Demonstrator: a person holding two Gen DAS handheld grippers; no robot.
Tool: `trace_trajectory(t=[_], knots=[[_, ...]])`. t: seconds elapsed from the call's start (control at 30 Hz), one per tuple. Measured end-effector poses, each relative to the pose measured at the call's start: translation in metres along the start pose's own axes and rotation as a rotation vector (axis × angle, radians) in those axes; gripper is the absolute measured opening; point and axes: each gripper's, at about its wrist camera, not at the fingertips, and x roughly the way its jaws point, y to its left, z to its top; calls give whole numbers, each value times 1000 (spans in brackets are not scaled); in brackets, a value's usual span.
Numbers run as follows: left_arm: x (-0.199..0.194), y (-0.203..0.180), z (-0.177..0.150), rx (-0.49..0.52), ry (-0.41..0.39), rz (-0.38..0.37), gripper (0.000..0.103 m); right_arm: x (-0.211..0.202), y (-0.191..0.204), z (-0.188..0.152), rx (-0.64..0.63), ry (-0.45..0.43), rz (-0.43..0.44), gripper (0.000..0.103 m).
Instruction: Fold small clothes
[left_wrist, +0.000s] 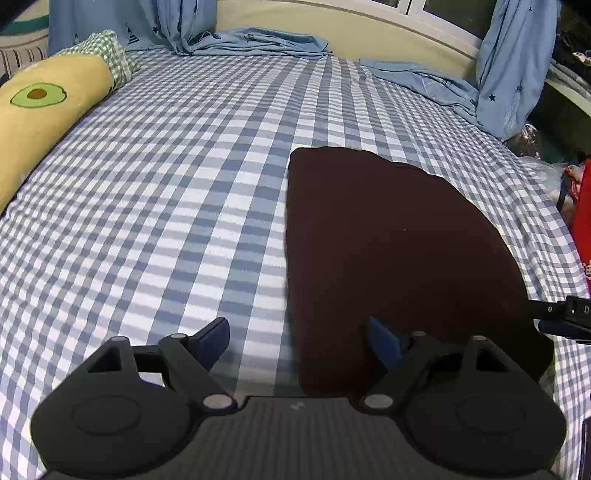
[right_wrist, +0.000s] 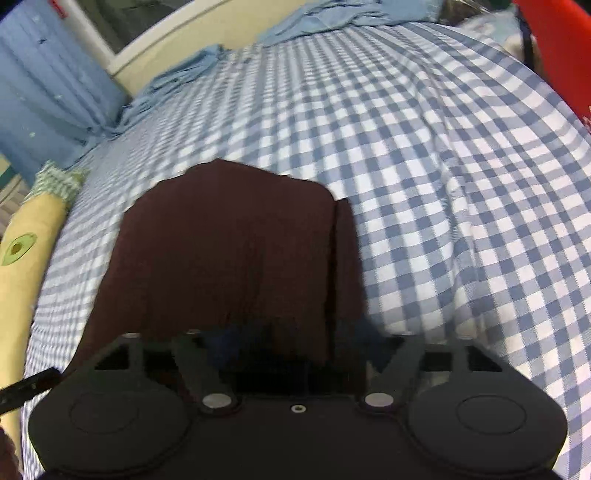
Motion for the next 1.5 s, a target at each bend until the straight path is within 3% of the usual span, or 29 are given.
trace_trajectory(t=[0.17, 0.33, 0.5, 0.83, 1.0, 1.13, 1.5], knots=[[9, 0, -3, -22, 15, -11, 86, 3, 11, -16, -93, 47, -39, 83], [20, -11, -14, 43, 12, 5, 88, 12, 10, -22, -95, 62, -126, 88], [27, -8, -24, 32, 3, 12, 94, 20, 9, -25, -121, 66, -152, 94], [21, -13, 7, 44, 64, 20, 95, 8, -2, -9, -51, 1, -58, 97], [20, -10, 28, 7, 46, 16, 99, 12, -11, 10, 31, -8, -7, 102], [31, -5, 44, 5, 42, 51, 100, 24, -10, 23, 49, 10, 11, 102], [74, 4, 61, 93, 132, 48, 100, 68, -4, 39, 83, 96, -13, 102]])
